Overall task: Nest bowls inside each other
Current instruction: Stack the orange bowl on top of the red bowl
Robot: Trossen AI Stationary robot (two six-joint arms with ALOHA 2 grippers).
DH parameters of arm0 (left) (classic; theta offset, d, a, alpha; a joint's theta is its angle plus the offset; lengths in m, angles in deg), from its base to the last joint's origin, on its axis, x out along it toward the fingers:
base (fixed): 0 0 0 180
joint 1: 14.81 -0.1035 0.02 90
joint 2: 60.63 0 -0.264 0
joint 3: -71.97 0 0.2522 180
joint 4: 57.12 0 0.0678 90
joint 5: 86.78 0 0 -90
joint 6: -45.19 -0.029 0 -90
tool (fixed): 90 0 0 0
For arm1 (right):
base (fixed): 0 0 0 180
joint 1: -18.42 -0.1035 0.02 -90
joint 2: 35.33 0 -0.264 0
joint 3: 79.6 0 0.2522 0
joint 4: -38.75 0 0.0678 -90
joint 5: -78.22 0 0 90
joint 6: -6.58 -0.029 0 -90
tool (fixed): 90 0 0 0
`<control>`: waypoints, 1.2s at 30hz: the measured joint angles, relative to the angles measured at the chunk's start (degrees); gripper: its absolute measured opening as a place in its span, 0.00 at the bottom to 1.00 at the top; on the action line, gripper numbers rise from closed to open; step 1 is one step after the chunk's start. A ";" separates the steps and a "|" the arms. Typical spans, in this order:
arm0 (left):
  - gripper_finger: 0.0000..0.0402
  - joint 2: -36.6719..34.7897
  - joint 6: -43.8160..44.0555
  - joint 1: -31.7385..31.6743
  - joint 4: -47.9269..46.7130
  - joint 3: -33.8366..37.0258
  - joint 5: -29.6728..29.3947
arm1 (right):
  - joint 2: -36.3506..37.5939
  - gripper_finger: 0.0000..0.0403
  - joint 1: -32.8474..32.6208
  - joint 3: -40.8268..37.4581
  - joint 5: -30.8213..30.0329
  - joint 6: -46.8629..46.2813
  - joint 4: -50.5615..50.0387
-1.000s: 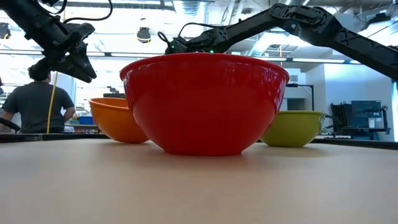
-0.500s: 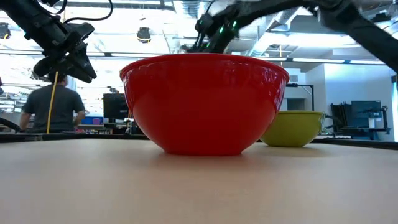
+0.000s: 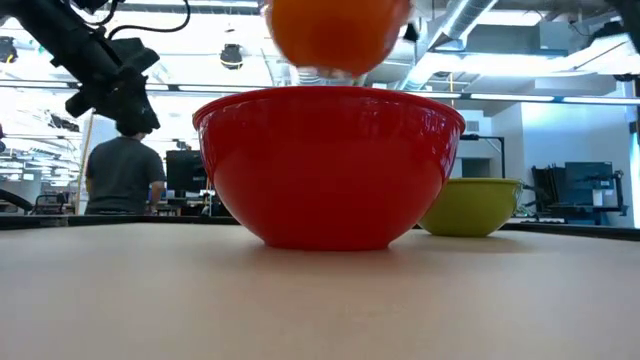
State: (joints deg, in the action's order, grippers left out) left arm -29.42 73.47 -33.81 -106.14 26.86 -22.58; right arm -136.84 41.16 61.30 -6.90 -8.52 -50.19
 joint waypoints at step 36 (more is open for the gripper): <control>0.23 14.94 -6.06 0.00 14.21 0.00 4.48 | 4.51 0.03 -20.13 -50.71 -4.95 -25.04 37.57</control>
State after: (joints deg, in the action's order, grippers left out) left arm -14.48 67.41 -33.81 -91.94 26.86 -18.10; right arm -132.33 21.03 10.58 -11.86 -33.57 -12.62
